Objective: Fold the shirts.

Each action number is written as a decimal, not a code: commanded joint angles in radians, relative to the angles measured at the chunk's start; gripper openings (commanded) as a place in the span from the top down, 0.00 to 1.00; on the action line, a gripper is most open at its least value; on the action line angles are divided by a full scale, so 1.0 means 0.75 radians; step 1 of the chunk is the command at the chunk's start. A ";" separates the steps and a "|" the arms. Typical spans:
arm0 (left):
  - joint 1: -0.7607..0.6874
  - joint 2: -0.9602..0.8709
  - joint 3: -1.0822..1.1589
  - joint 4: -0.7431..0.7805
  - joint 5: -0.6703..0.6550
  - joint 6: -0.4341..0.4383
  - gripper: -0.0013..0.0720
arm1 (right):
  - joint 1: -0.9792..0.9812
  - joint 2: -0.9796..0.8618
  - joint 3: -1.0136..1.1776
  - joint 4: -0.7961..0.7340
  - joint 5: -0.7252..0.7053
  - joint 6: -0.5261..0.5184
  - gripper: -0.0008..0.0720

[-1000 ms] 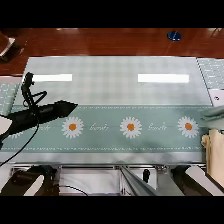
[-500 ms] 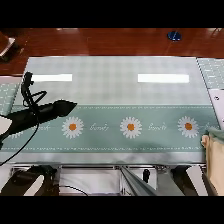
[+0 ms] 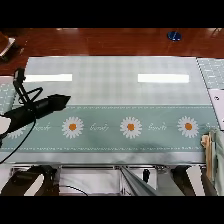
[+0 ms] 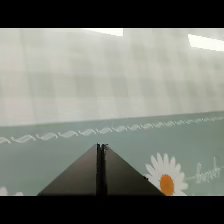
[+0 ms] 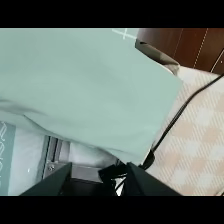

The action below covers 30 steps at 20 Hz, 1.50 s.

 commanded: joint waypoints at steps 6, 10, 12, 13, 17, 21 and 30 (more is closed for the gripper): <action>0.117 -0.168 0.533 0.041 0.110 0.023 0.96 | 0.516 -0.358 0.403 1.006 -0.513 -0.041 0.96; -0.103 -0.434 0.856 0.086 -0.147 0.081 0.96 | 1.419 -0.527 0.403 0.599 -0.748 -0.150 0.96; -0.191 -0.552 0.837 0.365 -0.257 -0.117 0.96 | 1.716 -0.655 0.375 0.321 -0.726 -0.105 0.96; -0.209 -0.614 0.814 0.544 -0.291 -0.234 0.96 | 1.784 -0.710 0.331 0.225 -0.731 -0.030 0.96; -0.155 -0.769 0.810 0.765 -0.423 -0.329 0.96 | 1.800 -0.836 0.216 0.188 -0.729 0.147 0.96; -0.135 -0.770 0.810 0.764 -0.423 -0.329 0.96 | 1.800 -0.837 0.217 0.189 -0.721 0.146 0.96; -0.137 -0.771 0.810 0.764 -0.421 -0.329 0.96 | 1.800 -0.837 0.217 0.189 -0.724 0.146 0.96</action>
